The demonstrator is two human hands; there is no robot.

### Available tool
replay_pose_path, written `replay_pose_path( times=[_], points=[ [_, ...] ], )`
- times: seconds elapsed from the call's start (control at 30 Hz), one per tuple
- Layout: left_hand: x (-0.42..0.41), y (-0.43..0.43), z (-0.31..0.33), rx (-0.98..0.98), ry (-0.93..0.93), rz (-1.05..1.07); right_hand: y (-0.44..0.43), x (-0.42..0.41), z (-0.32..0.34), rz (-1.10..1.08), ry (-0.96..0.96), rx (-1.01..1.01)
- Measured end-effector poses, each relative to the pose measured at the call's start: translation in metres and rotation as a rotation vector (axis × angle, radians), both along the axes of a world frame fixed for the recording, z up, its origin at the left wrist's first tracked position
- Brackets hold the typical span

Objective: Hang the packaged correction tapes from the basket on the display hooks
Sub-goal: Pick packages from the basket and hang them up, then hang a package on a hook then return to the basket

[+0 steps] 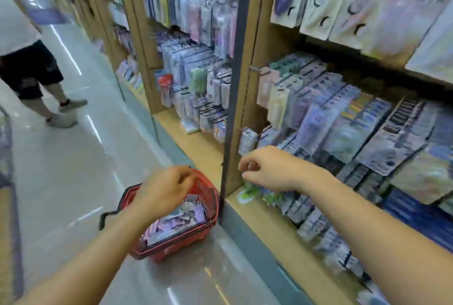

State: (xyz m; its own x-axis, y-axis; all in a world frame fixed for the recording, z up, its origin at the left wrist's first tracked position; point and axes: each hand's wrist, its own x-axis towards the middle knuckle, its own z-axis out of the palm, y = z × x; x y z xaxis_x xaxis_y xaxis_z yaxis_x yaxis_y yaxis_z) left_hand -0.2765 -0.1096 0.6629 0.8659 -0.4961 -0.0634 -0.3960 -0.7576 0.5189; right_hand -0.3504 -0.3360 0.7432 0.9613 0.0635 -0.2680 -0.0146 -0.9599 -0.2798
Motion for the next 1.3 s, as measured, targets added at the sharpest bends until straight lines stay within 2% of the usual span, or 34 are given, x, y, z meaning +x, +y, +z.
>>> replay_pose_path(
  times=[0.27,0.53,0.7,0.9,1.07,1.17,1.3],
  points=[
    [0.002,0.136,-0.121,0.092,0.329,0.426,0.043,0.053,-0.143,-0.162,0.155,0.188],
    [0.045,0.175,-0.199,-0.011,0.505,0.745,0.056,0.14,-0.249,-0.252,0.252,0.318],
    [0.096,0.169,-0.245,-0.039,0.559,0.837,0.051,0.215,-0.322,-0.327,0.316,0.386],
    [0.17,0.145,-0.332,0.028,0.639,0.787,0.058,0.284,-0.45,-0.432,0.431,0.422],
    [0.222,0.13,-0.45,0.02,0.715,0.742,0.071,0.316,-0.584,-0.446,0.541,0.431],
    [0.248,0.119,-0.545,0.013,0.753,0.676,0.083,0.334,-0.664,-0.578,0.599,0.517],
    [0.273,0.103,-0.67,-0.113,0.913,0.779,0.104,0.352,-0.765,-0.729,0.654,0.63]
  ],
)
